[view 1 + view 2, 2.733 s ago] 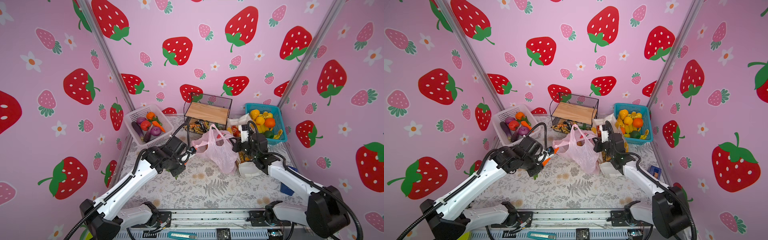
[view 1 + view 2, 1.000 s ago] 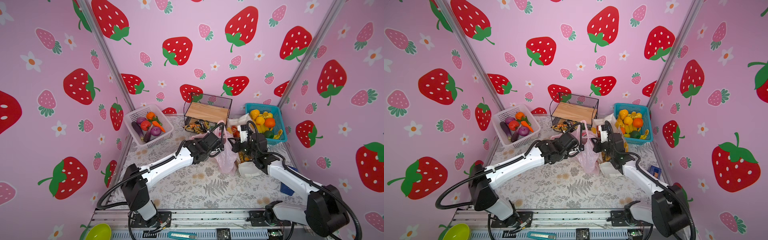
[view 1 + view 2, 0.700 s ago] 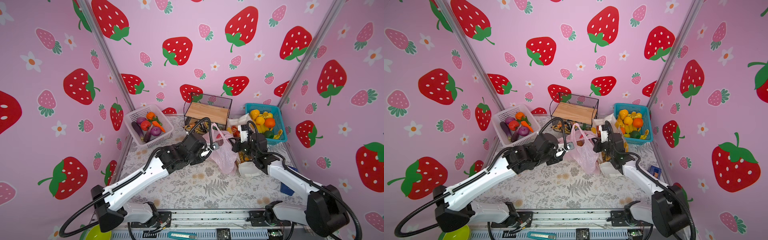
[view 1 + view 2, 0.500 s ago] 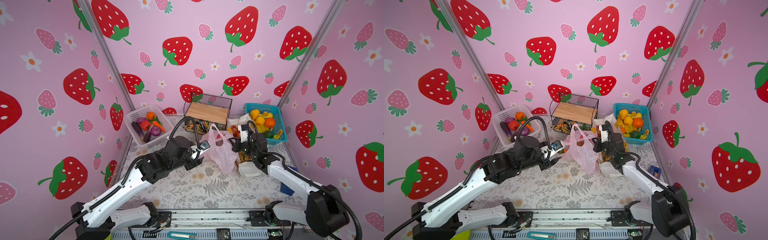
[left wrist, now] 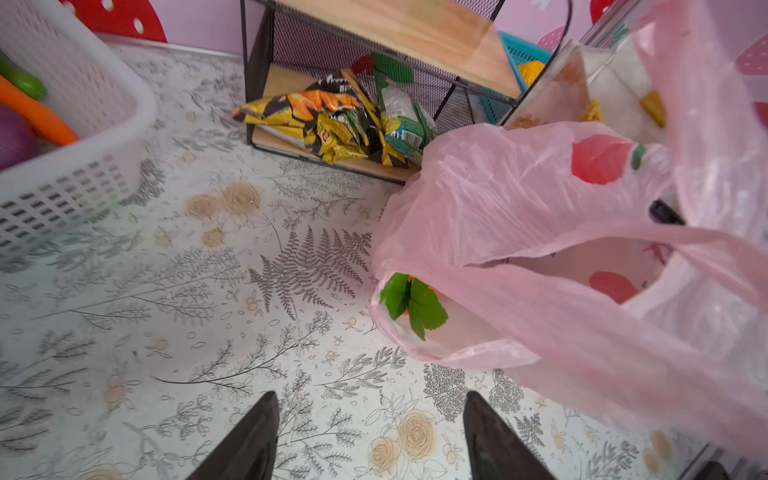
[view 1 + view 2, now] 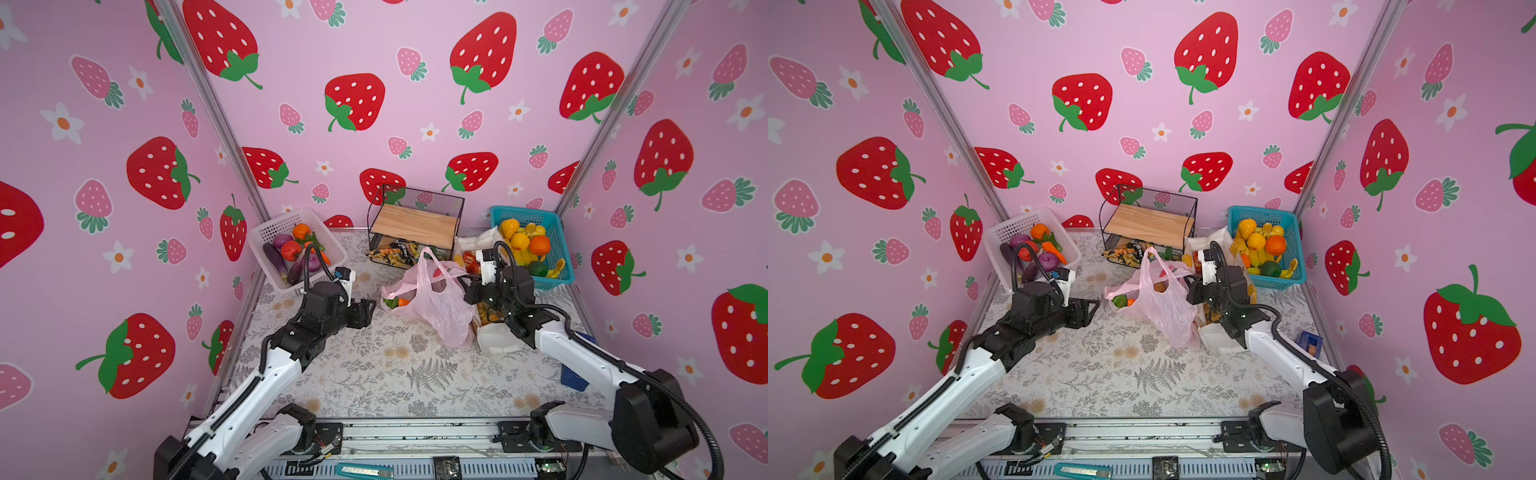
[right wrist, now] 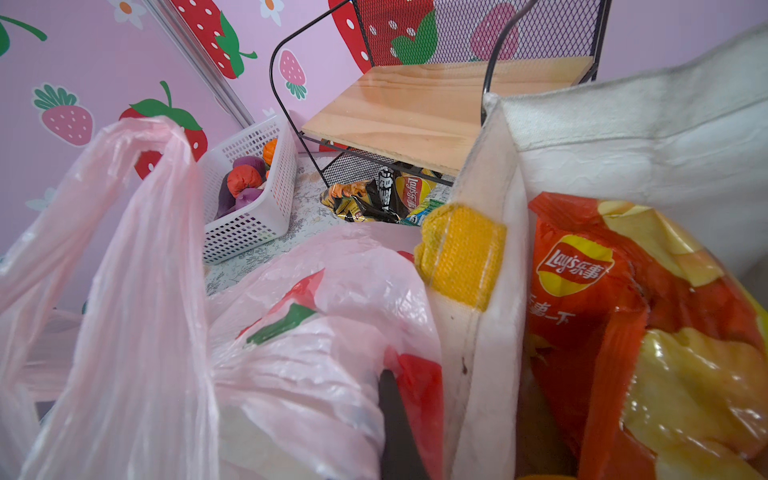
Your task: Place the mixed food into the grocery bags and tie them
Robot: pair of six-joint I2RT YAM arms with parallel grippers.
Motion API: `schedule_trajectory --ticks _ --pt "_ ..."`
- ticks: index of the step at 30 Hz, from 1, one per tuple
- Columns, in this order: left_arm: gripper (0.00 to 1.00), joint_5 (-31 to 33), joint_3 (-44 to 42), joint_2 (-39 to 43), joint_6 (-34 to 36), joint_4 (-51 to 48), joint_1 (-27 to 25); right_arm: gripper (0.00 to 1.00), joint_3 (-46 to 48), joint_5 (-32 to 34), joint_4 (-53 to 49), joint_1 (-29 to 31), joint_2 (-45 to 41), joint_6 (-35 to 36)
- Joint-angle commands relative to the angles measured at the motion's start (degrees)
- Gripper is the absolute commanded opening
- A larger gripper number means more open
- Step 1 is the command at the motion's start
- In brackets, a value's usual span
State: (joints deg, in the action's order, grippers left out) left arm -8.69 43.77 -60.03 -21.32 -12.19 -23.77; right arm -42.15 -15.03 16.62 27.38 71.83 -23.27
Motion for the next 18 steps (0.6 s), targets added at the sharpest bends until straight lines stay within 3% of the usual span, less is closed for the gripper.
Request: schedule_trajectory --ticks 1,10,18 --pt "0.71 -5.0 2.5 -6.0 -5.8 8.4 0.4 0.00 -0.1 -0.2 0.6 0.0 0.1 0.0" --pt "0.65 -7.3 11.0 -20.0 -2.1 13.1 2.5 0.00 0.0 -0.5 0.7 0.0 0.1 0.0" --pt "0.60 -13.6 16.7 -26.5 3.6 15.8 3.4 0.00 -0.1 -0.7 0.8 0.0 0.2 0.0"
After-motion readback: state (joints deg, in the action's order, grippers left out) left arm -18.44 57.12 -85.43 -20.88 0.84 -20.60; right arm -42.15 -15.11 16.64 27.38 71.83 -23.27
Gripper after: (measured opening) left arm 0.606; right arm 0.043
